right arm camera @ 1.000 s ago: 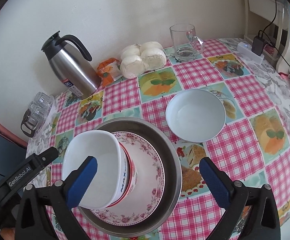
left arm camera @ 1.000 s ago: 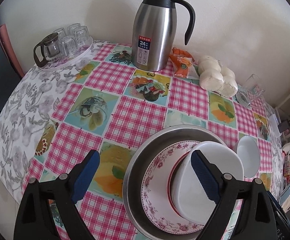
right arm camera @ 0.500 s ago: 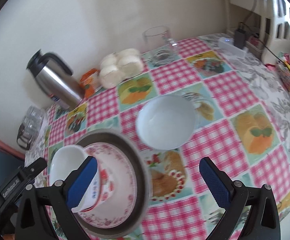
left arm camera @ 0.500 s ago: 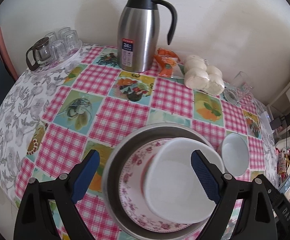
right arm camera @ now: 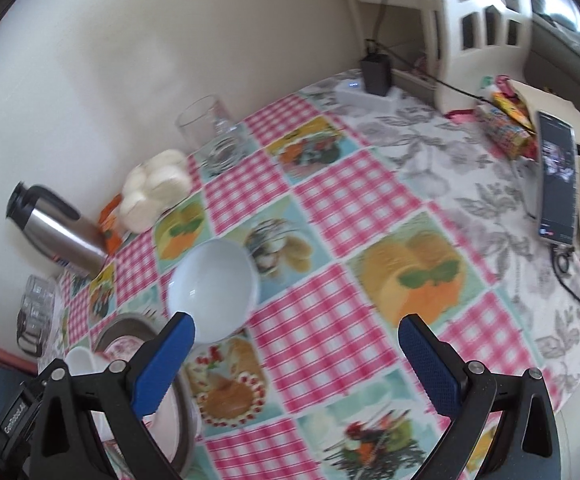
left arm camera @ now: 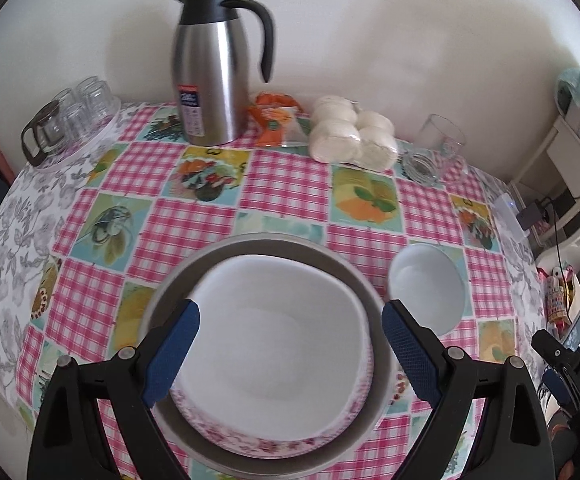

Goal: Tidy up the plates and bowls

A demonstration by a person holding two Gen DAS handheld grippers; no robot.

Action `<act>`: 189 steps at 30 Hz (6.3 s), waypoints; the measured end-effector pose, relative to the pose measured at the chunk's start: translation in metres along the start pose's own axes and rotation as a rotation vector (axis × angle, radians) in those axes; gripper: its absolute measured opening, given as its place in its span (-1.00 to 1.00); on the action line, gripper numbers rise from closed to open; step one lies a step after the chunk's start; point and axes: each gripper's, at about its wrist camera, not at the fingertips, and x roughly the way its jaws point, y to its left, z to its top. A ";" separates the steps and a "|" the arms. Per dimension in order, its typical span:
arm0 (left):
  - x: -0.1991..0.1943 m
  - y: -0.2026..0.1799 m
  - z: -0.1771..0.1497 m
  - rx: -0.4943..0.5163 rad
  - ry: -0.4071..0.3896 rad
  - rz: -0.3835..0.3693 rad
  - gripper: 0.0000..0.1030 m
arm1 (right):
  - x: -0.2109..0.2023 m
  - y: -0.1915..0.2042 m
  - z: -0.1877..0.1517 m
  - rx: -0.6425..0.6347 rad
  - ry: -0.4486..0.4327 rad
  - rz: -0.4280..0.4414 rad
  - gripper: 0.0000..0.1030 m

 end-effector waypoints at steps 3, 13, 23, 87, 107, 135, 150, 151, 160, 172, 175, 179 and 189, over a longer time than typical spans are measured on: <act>-0.002 -0.022 -0.001 0.035 -0.011 -0.021 0.80 | 0.000 -0.013 0.003 0.019 0.000 -0.012 1.00; 0.006 -0.091 -0.007 0.178 -0.015 -0.072 0.80 | 0.012 -0.035 0.007 0.053 0.014 -0.043 1.00; 0.031 -0.119 -0.002 0.218 -0.011 -0.072 0.80 | 0.039 -0.037 0.010 0.040 0.059 -0.091 1.00; 0.140 -0.117 0.009 0.182 0.147 -0.119 -0.75 | 0.140 0.025 -0.006 -0.018 0.175 0.114 -0.73; 0.010 -0.058 0.038 0.089 -0.065 -0.186 -0.75 | 0.031 0.081 0.003 -0.084 0.022 0.269 -0.69; -0.004 0.082 0.000 -0.159 0.030 -0.157 -0.75 | 0.014 0.190 -0.079 -0.337 0.107 0.256 -0.60; -0.016 0.091 -0.013 -0.184 0.004 -0.148 -0.72 | 0.006 0.191 -0.090 -0.402 0.069 0.237 -0.32; -0.018 0.092 -0.013 -0.189 -0.004 -0.148 -0.72 | 0.002 0.189 -0.089 -0.398 0.055 0.246 -0.17; -0.030 0.109 -0.026 -0.226 -0.021 -0.095 0.12 | -0.017 0.180 -0.095 -0.396 -0.013 0.257 0.42; -0.032 0.118 -0.049 -0.190 -0.006 -0.018 0.68 | -0.019 0.156 -0.114 -0.415 -0.028 0.223 1.00; -0.031 0.119 -0.055 -0.182 0.002 -0.002 0.70 | -0.020 0.151 -0.119 -0.419 -0.032 0.230 1.00; -0.033 0.120 -0.061 -0.179 -0.006 0.008 0.78 | -0.019 0.146 -0.124 -0.430 -0.029 0.204 1.00; -0.022 0.118 -0.081 -0.129 0.058 0.036 0.79 | -0.006 0.135 -0.139 -0.440 0.029 0.159 1.00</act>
